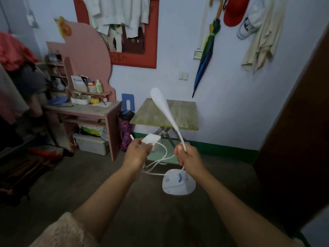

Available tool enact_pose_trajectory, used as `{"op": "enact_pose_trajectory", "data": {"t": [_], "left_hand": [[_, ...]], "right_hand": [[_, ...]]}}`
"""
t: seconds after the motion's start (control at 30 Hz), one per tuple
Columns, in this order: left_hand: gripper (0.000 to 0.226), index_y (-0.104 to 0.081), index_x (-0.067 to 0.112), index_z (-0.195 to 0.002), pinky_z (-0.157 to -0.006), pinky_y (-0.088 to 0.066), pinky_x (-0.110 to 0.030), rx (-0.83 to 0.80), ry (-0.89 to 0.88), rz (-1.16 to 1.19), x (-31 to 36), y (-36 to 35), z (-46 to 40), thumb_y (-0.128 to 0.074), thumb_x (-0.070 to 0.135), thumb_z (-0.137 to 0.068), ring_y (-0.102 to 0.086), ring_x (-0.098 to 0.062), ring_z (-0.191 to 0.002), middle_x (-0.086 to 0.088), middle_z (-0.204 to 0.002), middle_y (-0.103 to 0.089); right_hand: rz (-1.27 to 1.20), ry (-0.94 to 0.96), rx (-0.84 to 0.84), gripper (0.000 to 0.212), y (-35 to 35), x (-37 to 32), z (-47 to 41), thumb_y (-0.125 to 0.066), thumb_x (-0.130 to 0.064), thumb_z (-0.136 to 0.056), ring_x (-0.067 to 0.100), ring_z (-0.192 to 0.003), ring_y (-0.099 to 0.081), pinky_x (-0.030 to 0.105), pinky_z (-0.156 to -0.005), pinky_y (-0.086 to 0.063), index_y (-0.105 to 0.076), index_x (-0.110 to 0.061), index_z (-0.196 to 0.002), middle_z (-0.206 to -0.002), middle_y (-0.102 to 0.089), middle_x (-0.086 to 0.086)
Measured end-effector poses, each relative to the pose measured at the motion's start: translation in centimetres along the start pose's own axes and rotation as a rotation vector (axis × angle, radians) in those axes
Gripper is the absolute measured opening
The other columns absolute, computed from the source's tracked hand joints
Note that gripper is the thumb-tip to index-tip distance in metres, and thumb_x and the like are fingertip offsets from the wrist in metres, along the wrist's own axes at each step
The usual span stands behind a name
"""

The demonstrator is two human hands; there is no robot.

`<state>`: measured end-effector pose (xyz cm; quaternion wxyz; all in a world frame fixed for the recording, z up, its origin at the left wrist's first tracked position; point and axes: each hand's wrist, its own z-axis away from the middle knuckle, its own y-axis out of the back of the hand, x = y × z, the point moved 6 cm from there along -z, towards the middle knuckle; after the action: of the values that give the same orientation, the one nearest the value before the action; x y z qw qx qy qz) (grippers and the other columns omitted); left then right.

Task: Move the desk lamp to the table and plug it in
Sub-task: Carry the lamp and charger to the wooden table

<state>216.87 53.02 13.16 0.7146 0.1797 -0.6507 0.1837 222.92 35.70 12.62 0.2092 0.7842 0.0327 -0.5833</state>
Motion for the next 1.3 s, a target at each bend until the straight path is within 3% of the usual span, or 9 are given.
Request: {"op": "enact_pose_trajectory", "data": {"t": [0.17,0.33,0.53,0.77,0.93,1.13,1.3], "left_hand": [[0.024,-0.057,0.004,-0.106,-0.046,-0.033,-0.023,0.002,-0.041,-0.001,3.7,-5.5,-13.2,-0.059,0.013,-0.084,-0.044,-0.015,-0.051,-0.009,-0.077,-0.053],[0.005,-0.051,0.01,-0.091,-0.032,-0.029,-0.014,-0.012,-0.047,0.063,4.7,-8.2,-26.6,-0.055,0.011,-0.088,-0.037,-0.008,-0.036,-0.002,-0.055,-0.044],[0.01,-0.055,0.012,-0.098,-0.034,-0.029,-0.016,-0.003,-0.075,0.07,5.3,-9.4,-43.4,-0.055,0.013,-0.088,-0.035,-0.01,-0.044,0.0,-0.058,-0.047],[0.014,-0.054,0.017,-0.102,-0.046,-0.036,-0.025,0.002,-0.031,0.046,6.3,-11.0,-62.2,-0.056,0.016,-0.088,-0.042,-0.012,-0.052,-0.005,-0.069,-0.054],[0.017,-0.054,0.016,-0.104,-0.044,-0.035,-0.024,0.029,0.024,0.003,4.7,-12.7,-72.6,-0.056,0.016,-0.087,-0.042,-0.012,-0.054,-0.004,-0.071,-0.054],[0.03,-0.054,0.002,-0.114,-0.03,-0.03,-0.015,0.115,0.07,-0.052,1.9,-14.3,-82.8,-0.057,0.014,-0.087,-0.037,-0.01,-0.049,-0.001,-0.065,-0.049],[0.03,-0.056,0.003,-0.115,-0.044,-0.032,-0.023,0.195,0.118,-0.071,0.2,-14.7,-88.4,-0.057,0.013,-0.086,-0.041,-0.011,-0.051,-0.001,-0.071,-0.05]], "right_hand": [[0.019,0.025,0.052,0.029,3.4,1.7,-13.9,-0.037,-0.013,-0.1,0.012,-0.054,-0.038,0.028,-0.055,-0.033,-0.054,-0.007,-0.077,-0.059,-0.04,0.003],[0.026,0.027,0.079,0.03,3.9,6.2,-27.8,-0.037,-0.018,-0.1,0.009,-0.051,-0.039,0.025,-0.053,-0.034,-0.055,-0.009,-0.078,-0.058,-0.042,-0.001],[-0.002,0.032,0.133,0.033,1.8,11.6,-43.7,-0.038,-0.022,-0.1,0.003,-0.05,-0.042,0.023,-0.054,-0.038,-0.057,-0.023,-0.073,-0.057,-0.045,-0.007],[-0.12,-0.073,0.166,0.029,0.3,17.4,-61.5,-0.037,-0.021,-0.101,0.005,-0.05,-0.046,0.017,-0.049,-0.042,-0.063,-0.009,-0.094,-0.061,-0.048,0.001],[-0.166,-0.096,0.16,0.029,-1.0,21.9,-71.6,-0.035,-0.016,-0.101,0.011,-0.054,-0.044,0.021,-0.051,-0.041,-0.061,-0.015,-0.087,-0.062,-0.047,0.003],[-0.199,-0.143,0.064,0.029,-3.7,29.3,-81.8,-0.037,-0.012,-0.101,0.012,-0.053,-0.041,0.024,-0.051,-0.038,-0.062,-0.013,-0.085,-0.058,-0.043,0.001],[-0.165,-0.182,-0.011,0.029,-5.4,34.1,-87.5,-0.041,-0.016,-0.099,0.004,-0.051,-0.049,0.017,-0.051,-0.043,-0.063,-0.021,-0.081,-0.058,-0.048,-0.003]]}}
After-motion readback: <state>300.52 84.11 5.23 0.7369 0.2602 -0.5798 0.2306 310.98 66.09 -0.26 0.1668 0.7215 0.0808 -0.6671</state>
